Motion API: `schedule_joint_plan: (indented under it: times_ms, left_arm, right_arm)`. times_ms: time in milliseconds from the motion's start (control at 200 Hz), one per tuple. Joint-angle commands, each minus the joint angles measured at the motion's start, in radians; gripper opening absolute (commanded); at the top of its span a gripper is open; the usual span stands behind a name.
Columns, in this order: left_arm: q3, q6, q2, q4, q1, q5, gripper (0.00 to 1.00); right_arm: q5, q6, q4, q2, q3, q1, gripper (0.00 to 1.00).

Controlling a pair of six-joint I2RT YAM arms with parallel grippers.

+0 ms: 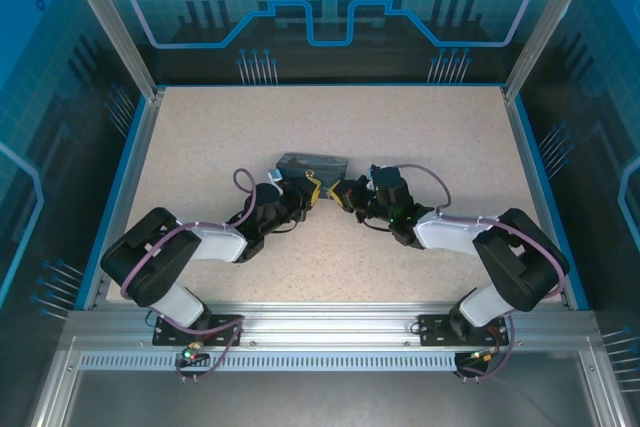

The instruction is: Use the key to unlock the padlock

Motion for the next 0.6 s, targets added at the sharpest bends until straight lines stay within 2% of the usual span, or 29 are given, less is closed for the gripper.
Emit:
schedule_joint_plan:
  times_ms: [0, 205, 595]
  left_arm:
    - [-0.001, -0.017, 0.0, 0.093, -0.026, 0.051, 0.0]
    - [-0.001, -0.016, 0.002, 0.097, -0.033, 0.049, 0.0]
    - [-0.001, -0.01, 0.008, 0.095, -0.044, 0.048, 0.0]
  right_arm:
    - [0.002, 0.075, 0.097, 0.018, -0.006, 0.001, 0.0]
    - [0.004, 0.178, 0.197, 0.039, -0.038, 0.002, 0.0]
    - [0.017, 0.17, 0.169, 0.012, -0.02, 0.009, 0.0]
